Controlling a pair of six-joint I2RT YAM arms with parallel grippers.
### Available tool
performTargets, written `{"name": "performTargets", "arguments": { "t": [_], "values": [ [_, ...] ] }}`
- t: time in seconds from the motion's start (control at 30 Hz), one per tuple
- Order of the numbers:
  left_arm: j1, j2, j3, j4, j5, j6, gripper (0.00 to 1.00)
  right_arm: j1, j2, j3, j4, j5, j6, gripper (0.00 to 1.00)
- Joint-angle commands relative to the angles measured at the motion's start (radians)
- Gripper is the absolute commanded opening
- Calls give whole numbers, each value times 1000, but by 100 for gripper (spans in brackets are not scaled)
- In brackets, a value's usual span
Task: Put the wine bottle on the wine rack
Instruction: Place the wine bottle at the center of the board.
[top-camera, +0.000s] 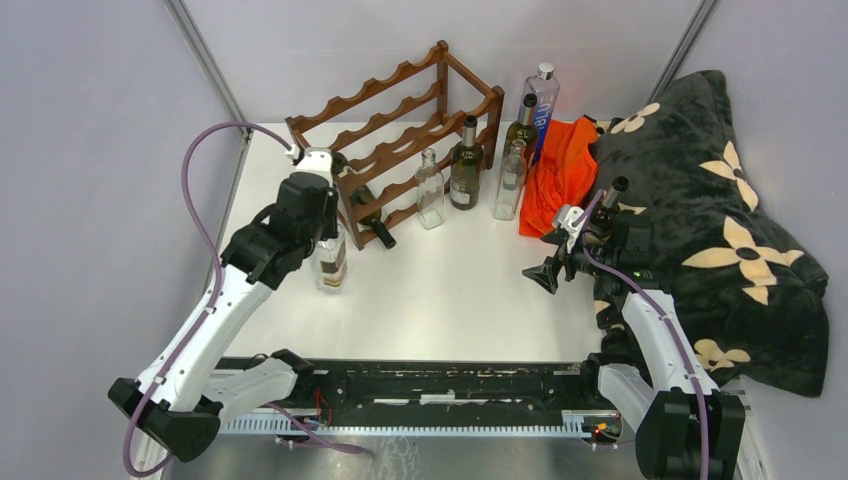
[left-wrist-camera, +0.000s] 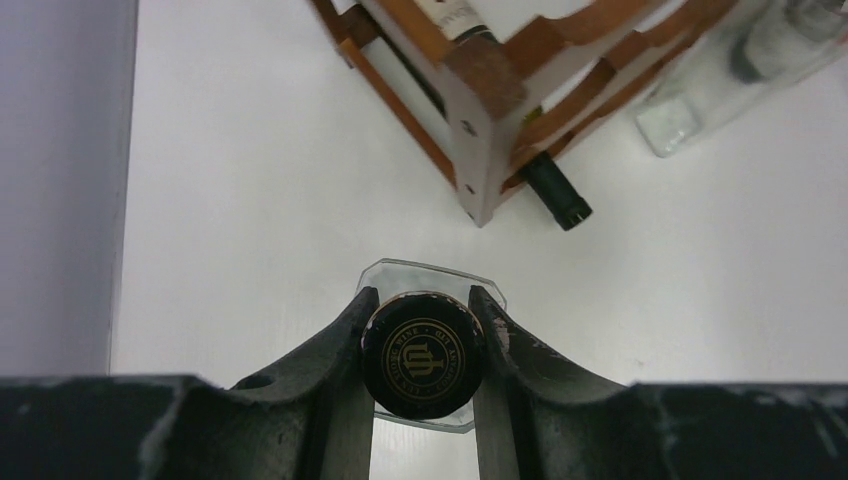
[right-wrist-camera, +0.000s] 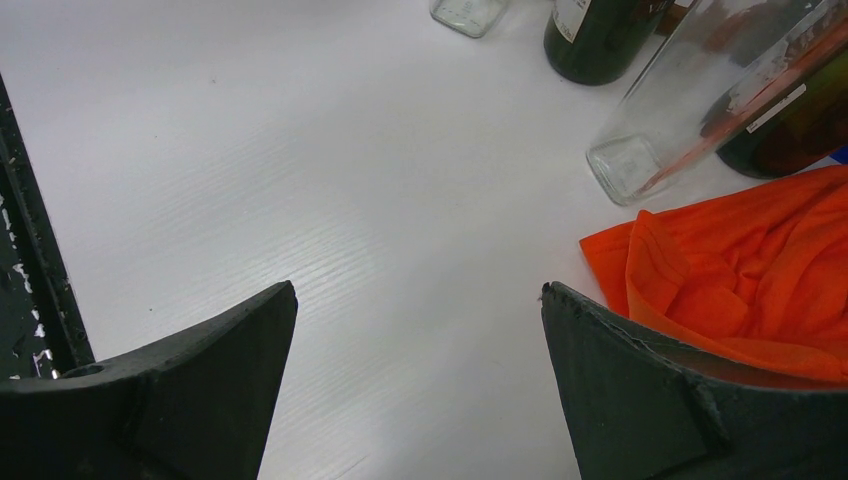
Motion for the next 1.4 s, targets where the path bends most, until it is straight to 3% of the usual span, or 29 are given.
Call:
{"name": "performTargets", "arguments": {
  "t": [0.0,0.27,0.43,0.67,0.8,1.1,1.37],
  "values": [
    [124,-39,-1,190,-41,11,2,-5,-6,9,15,1,-21,98],
    [343,-20,-107,381,88,-52,2,-5,-9,9,10,-1,-23,98],
    [395,-32,-151,405,95,-60,3,-5,-15,8,9,-2,-27,98],
    [396,-111,-209,376,94,-73,55,-5,-12,9,7,1,-27,98],
    [396,-150,-211,340,95,-91,76,-5,-9,9,8,5,-29,98],
    [396,-245,-92,219,149,-130,86,-5,-9,10,3,10,-35,98],
    [396,-335,-91,282,505,-190,91,-5,-13,8,0,11,-46,98]
  ]
}}
